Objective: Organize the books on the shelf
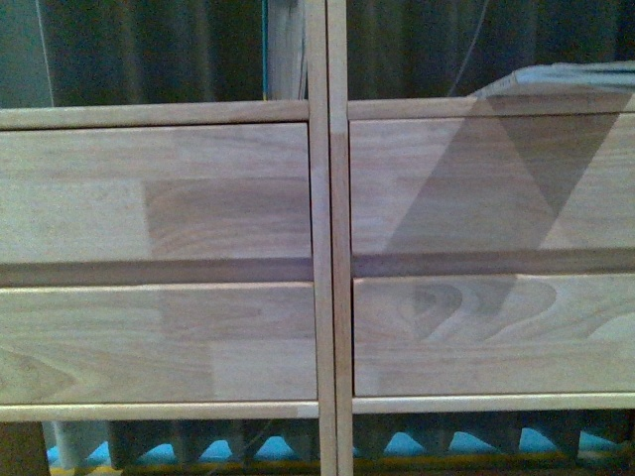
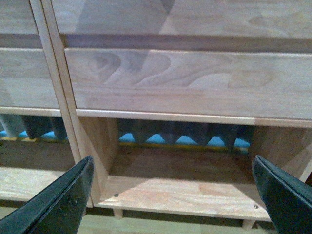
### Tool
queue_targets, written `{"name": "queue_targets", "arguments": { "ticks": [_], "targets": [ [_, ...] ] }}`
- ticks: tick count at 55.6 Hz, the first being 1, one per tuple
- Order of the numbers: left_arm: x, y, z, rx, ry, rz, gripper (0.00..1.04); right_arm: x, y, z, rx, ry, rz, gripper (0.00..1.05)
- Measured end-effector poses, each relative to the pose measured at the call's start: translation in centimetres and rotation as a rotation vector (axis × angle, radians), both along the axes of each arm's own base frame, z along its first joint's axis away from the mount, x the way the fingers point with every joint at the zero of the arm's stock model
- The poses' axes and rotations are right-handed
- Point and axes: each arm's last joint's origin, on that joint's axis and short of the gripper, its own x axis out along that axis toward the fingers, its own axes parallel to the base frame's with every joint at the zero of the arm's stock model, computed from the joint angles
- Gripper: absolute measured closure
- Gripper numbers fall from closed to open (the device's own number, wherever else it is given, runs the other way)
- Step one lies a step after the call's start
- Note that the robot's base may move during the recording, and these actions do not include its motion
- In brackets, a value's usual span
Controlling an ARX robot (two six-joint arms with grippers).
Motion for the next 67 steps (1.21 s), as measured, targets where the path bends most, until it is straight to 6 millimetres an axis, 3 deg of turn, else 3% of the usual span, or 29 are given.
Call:
{"name": "queue_targets", "arguments": {
  "ticks": [11,16,20,28,36,48,67],
  "targets": [
    [0.0,0.0,0.0,0.0,0.0,0.0,0.07,0.0,0.0,0.0,0.013,0.002,0.008,0.07],
    [0.0,0.0,0.0,0.0,0.0,-0.002,0.07,0.5,-0.2,0.6,0.197,0.02,0.124,0.07],
    [0.0,0.0,0.0,0.0,0.0,-0.001,0.07,1.7,-0.6,2.9,0.405,0.001,0.164,0.07],
    [0.0,0.0,0.0,0.0,0.0,0.0,0.07,5.4,-0.5,7.6,0.645,-0.047,0.219,0.07],
    [0.0,0.0,0.0,0.0,0.0,-0.001,0.07,10.4,0.1,10.3,0.839,-0.008,0.239,0.07],
    [0.0,0.0,0.0,0.0,0.0,0.0,0.07,17.9,1.0,11.1,1.089,0.083,0.138,0.07],
    [0.0,0.0,0.0,0.0,0.0,0.0,0.07,23.3,1.7,14.6,1.228,0.023,0.127,0.07]
  ]
}}
